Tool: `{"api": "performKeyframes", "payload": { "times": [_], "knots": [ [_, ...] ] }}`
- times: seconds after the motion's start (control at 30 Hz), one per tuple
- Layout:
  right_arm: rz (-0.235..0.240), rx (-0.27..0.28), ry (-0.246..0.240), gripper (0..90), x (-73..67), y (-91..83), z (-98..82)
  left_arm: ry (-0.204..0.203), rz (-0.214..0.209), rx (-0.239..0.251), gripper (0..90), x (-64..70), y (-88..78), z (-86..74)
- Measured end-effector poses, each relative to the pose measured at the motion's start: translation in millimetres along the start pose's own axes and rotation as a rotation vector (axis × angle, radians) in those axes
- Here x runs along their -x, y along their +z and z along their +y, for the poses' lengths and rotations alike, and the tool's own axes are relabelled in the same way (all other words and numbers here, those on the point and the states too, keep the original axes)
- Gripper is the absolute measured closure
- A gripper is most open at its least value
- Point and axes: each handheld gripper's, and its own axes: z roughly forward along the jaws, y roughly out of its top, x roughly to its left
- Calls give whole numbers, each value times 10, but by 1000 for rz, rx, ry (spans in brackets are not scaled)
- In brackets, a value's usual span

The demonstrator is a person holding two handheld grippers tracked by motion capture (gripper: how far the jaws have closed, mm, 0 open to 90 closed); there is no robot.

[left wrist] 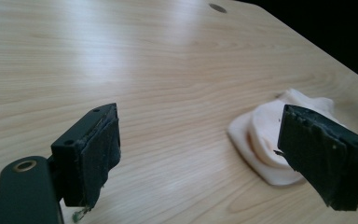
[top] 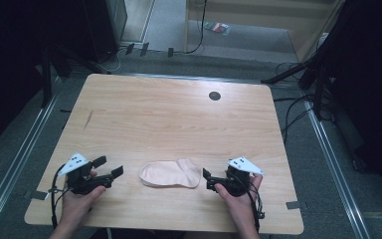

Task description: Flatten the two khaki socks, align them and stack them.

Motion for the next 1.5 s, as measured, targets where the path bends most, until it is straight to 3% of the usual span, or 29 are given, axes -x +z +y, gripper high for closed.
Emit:
{"api": "performKeyframes", "payload": {
  "times": [0.1,0.23,0.33,0.57,0.83,0.97,1.17,1.5],
  "knots": [
    [-17,8,-7,0,125,-104,-53,-6,48,11,114,-153,-132,-21],
    [-38,22,23,7,330,-231,-143,-5,97,21,99,-271,-220,-51],
    [-83,16,62,31,480,-305,-196,4,140,20,98,-336,-275,-62],
    [-134,23,78,39,739,-449,-280,26,187,-9,98,-470,-355,-110],
    [-176,19,85,39,959,-590,-383,21,223,-11,98,-605,-470,-125],
    [-192,25,109,42,1084,-679,-435,43,255,-27,98,-656,-499,-142],
    [-204,34,169,60,1228,-732,-484,22,245,-20,98,-692,-461,-157],
    [-207,36,169,61,1224,-709,-485,20,247,-32,131,-693,-428,-154]
  ]
}}
